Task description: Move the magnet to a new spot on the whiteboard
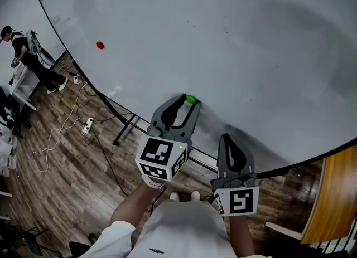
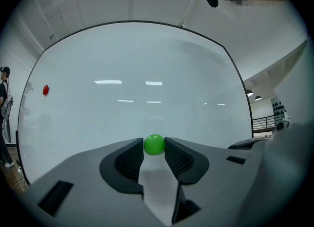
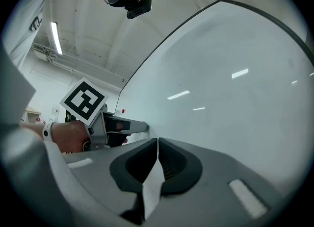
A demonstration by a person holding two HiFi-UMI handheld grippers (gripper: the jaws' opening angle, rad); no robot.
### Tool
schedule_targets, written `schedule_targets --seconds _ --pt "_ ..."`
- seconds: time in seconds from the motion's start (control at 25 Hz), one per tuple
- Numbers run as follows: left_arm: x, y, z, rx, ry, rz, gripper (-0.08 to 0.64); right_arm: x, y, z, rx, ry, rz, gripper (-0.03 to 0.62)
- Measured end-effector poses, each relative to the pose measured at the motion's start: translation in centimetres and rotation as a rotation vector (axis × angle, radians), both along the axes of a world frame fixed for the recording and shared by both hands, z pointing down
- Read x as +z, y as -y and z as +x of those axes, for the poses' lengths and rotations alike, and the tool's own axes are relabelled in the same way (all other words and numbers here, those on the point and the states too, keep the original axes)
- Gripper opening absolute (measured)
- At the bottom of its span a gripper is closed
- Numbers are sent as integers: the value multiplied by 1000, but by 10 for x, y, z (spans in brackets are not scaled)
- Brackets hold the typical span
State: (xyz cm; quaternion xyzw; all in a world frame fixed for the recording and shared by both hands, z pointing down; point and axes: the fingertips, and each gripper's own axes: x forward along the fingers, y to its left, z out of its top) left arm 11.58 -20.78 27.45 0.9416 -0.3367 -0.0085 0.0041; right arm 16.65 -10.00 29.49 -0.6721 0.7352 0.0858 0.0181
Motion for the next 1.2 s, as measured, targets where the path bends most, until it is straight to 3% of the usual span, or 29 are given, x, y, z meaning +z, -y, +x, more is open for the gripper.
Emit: schedule_targets --seconds 0.44,1.0,1.2 --pt "1 1 -6 13 -1 -1 123 0 -1 -2 11 -3 -1 8" --pt "15 -15 -42 -40 12 -6 123 5 4 -9 -22 9 -8 8" --pt "22 -28 -54 -15 9 15 123 8 7 -7 -8 -10 -2 8"
